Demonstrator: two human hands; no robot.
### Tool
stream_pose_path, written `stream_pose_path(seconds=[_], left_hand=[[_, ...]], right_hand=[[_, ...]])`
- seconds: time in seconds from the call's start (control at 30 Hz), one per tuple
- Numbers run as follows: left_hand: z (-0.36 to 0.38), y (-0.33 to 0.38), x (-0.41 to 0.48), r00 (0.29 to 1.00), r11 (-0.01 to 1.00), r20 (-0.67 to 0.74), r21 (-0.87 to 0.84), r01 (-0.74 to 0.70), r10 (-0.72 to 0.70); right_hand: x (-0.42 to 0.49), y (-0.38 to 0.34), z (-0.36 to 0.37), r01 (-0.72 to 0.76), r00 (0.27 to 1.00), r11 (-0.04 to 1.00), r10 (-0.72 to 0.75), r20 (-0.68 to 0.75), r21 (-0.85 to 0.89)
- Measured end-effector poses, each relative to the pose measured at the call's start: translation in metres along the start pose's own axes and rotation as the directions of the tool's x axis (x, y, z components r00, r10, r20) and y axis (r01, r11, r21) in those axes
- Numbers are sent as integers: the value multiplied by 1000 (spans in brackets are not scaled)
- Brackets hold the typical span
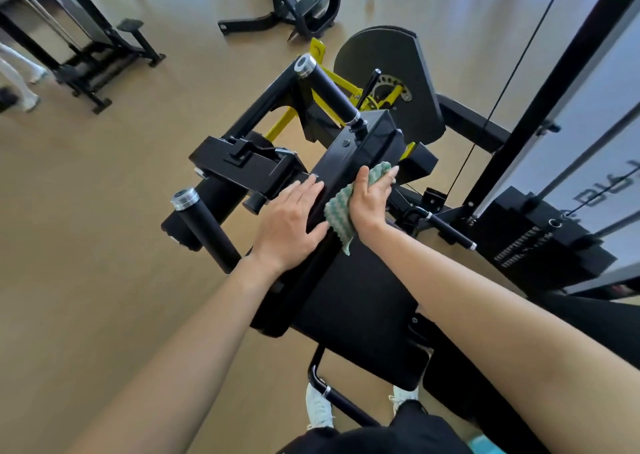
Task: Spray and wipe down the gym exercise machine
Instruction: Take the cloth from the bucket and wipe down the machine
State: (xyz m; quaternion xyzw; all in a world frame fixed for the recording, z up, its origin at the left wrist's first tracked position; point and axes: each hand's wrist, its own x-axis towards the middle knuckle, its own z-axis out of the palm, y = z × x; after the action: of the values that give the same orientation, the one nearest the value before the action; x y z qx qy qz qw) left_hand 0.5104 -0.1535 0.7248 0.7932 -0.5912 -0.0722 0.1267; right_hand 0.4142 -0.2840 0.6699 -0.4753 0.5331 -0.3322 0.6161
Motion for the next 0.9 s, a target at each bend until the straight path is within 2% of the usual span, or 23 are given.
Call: stream_pose_path(seconds=[0.33, 0.5, 0.7, 0.9], left_hand=[[4, 0, 2, 996, 999, -74, -37, 40, -43], [3, 1, 2, 994, 997, -97, -61, 40, -45], [3, 1, 3, 993, 992, -86, -100, 71, -80], [1, 1, 3, 992, 990, -92, -125, 72, -83]], right_hand=[[85, -32, -20, -28, 997, 1000, 29, -76, 9], [111, -35, -25, 34, 994, 999, -32, -101, 15], [75, -19, -12, 83, 987, 996, -76, -140, 45], [4, 12, 8, 100, 992, 991, -92, -88, 94]])
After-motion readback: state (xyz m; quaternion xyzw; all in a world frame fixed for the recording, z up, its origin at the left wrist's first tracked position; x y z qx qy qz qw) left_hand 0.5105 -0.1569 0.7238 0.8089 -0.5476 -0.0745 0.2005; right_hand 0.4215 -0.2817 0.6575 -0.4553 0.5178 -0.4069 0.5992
